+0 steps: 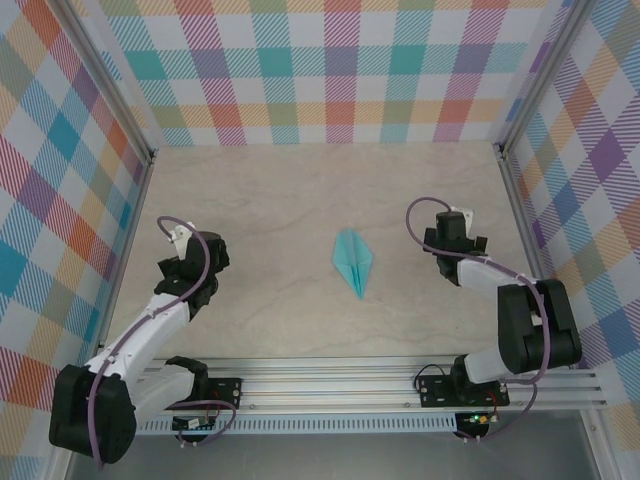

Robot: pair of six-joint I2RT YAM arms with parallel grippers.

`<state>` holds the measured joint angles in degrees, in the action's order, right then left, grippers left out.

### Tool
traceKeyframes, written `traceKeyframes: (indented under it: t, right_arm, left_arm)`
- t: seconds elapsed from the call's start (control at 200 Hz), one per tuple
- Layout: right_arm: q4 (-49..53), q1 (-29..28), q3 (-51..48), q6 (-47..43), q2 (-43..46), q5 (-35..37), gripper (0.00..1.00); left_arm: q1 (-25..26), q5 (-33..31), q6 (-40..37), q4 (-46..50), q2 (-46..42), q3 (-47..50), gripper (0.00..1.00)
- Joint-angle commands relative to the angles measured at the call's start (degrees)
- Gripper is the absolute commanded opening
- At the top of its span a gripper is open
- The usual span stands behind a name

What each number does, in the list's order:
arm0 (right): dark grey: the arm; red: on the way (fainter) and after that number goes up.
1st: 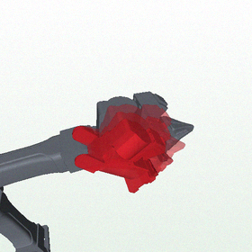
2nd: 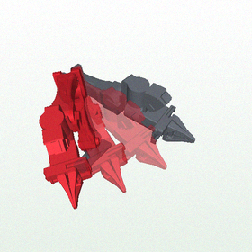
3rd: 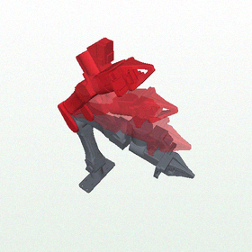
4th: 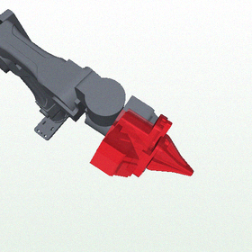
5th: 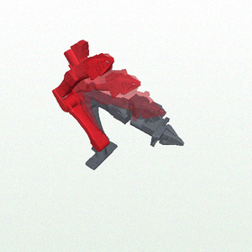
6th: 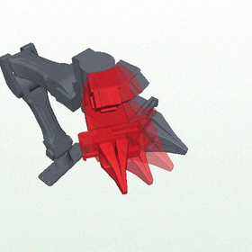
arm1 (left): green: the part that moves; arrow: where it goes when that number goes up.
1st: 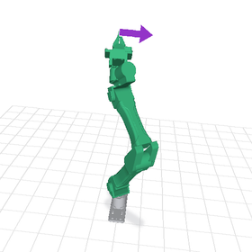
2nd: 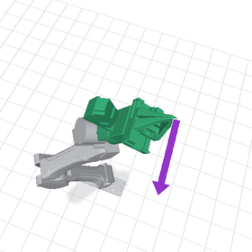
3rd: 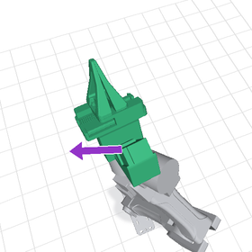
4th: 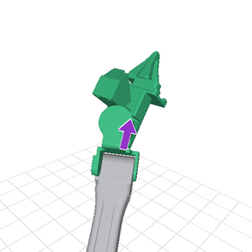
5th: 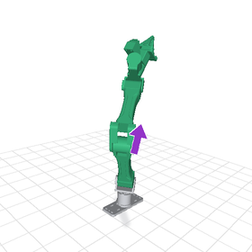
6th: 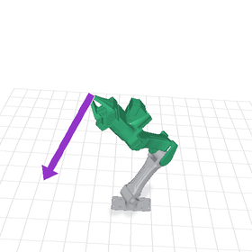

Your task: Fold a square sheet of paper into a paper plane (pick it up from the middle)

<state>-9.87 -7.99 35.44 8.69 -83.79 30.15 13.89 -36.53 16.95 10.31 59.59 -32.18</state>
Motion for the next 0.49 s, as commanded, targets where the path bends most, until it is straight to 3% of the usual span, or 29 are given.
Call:
traceKeyframes:
  t: [0.0,0.06,0.195,0.28,0.49]
  right_arm:
    - [-14.1,1.1,-1.4,-4.9,-1.5,-8.0,1.00]
    - [-19.9,1.8,-2.9,-6.4,-2.6,-9.5,1.00]
    - [-22.4,3.5,-4.4,-7.3,-2.9,-16.9,1.00]
    - [-31.1,3.5,-9.6,-8.7,-1.3,-20.0,1.00]
    - [-33.7,4.1,-11.2,-9.3,-1.2,-23.7,1.00]
  left_arm:
    - [-1.4,0.6,-6.5,-7.8,2.6,1.1,1.00]
    - [-2.0,2.2,-9.1,-12.2,4.2,2.5,1.00]
    - [-3.3,5.4,-10.3,-21.3,5.8,6.0,1.00]
    - [-4.4,8.2,-10.6,-28.4,7.1,8.8,1.00]
    - [-5.0,11.9,-14.3,-36.6,10.6,9.9,1.00]
